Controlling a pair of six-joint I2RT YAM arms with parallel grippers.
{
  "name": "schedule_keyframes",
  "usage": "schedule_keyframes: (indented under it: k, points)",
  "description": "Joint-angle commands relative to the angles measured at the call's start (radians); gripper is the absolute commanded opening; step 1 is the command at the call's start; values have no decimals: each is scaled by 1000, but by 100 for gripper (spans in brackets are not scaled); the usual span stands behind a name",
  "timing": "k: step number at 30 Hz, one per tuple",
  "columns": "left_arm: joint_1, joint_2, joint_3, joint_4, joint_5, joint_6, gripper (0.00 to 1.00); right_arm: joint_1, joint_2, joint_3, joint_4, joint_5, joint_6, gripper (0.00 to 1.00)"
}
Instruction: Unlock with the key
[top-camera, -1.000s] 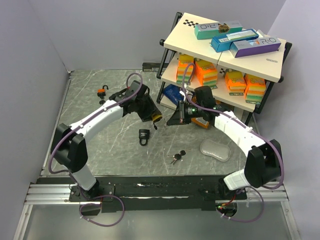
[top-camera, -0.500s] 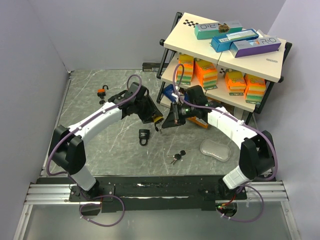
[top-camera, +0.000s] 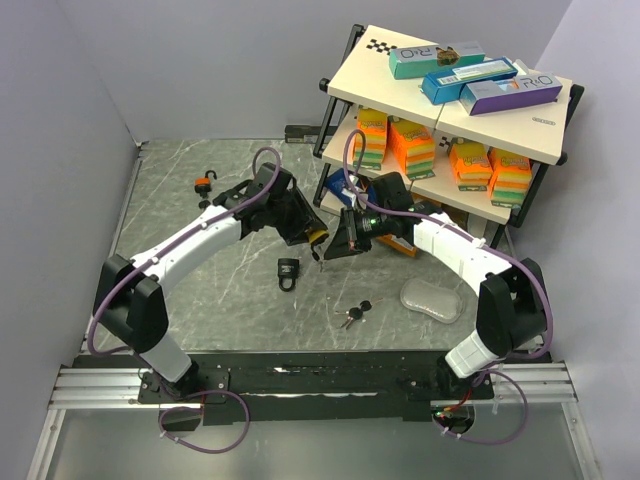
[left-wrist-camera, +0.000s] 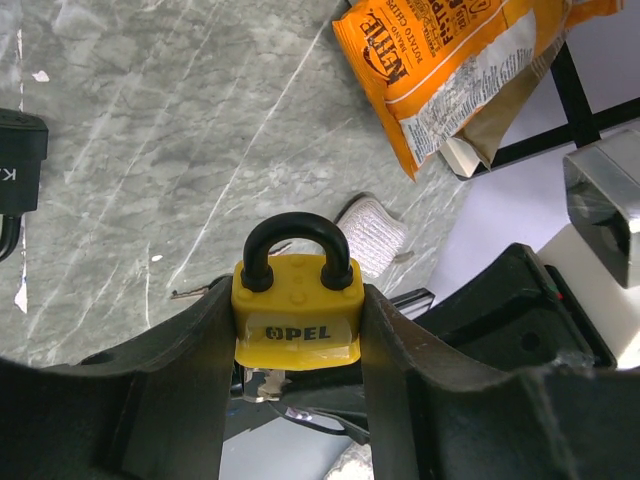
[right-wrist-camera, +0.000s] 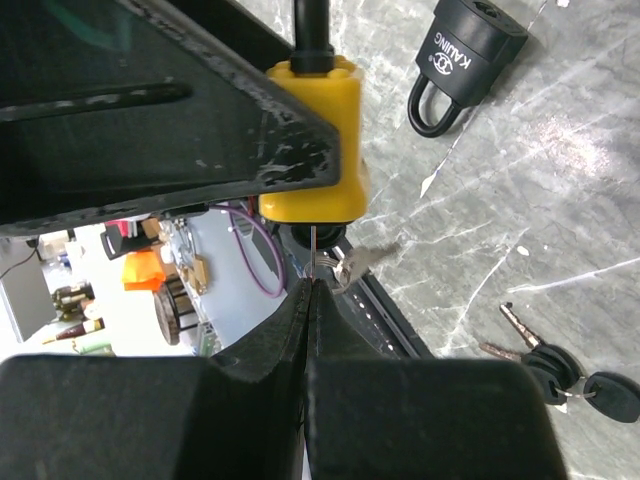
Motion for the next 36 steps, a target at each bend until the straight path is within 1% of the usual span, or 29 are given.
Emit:
schedule_keyframes:
  k: [1, 9, 23, 36]
  points:
    - [-6, -55, -10, 57, 24, -22, 1, 3, 3, 50, -10, 0, -17, 0]
    - [-10, -72, -41, 62, 33, -24, 1, 3, -19, 39, -5, 28, -18, 0]
    - [-25, -112, -90, 96, 47, -45, 1, 0, -8, 21, 13, 22, -5, 0]
    - [-57, -118, -93, 108, 87, -36, 1, -18, -65, -42, 71, 88, 14, 0]
